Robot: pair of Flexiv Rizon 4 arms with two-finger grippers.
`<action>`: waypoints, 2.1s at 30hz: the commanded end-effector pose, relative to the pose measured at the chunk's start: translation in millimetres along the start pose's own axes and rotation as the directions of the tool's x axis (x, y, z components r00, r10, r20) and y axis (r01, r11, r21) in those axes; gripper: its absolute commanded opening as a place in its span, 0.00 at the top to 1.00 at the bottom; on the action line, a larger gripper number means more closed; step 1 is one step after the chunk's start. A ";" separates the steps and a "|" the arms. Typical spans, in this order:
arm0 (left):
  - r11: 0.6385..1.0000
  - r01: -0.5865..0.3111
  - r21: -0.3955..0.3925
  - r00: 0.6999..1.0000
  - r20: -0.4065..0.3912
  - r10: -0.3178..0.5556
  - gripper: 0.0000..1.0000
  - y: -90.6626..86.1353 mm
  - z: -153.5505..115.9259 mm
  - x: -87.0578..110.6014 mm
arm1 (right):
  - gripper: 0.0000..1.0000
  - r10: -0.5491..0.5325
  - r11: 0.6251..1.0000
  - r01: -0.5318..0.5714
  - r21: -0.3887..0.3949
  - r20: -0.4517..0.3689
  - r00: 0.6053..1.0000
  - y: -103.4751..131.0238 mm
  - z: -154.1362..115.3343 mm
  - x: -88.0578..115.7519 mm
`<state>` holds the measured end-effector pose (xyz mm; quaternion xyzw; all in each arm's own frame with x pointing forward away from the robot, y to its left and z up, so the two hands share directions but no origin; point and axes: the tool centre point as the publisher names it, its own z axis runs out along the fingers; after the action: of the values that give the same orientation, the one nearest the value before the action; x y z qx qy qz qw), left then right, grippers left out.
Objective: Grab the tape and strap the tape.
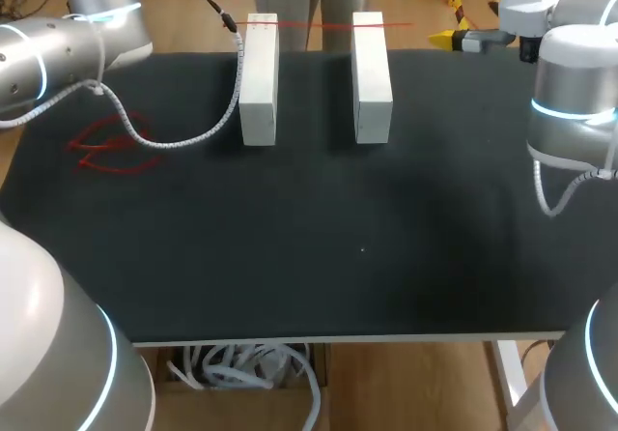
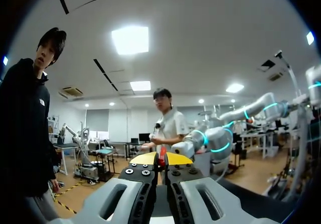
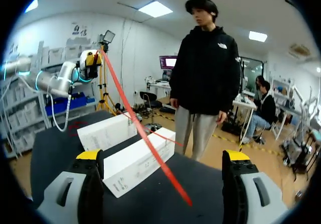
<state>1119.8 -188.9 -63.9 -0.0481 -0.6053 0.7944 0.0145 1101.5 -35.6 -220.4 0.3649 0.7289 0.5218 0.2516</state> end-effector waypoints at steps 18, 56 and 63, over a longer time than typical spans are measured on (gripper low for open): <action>1.000 0.000 -0.002 1.000 0.003 0.000 1.00 -0.6 0.2 1.4 | 0.00 0.802 0.591 -0.806 -0.039 -0.073 0.592 33.5 -35.4 26.0; 1.000 0.000 -0.002 1.000 0.003 0.000 1.00 -0.6 0.2 1.4 | 0.00 0.895 0.401 -0.909 -0.116 -0.162 0.415 51.6 -29.1 43.2; 1.000 0.000 -0.002 1.000 0.003 0.000 1.00 -0.6 0.2 1.4 | 0.00 0.912 0.359 -0.916 -0.179 -0.140 0.385 44.3 -24.0 31.7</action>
<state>1119.8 -188.9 -64.0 -0.0480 -0.6053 0.7944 0.0145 1075.2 -20.1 -162.5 0.6910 0.3683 0.6199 -0.0510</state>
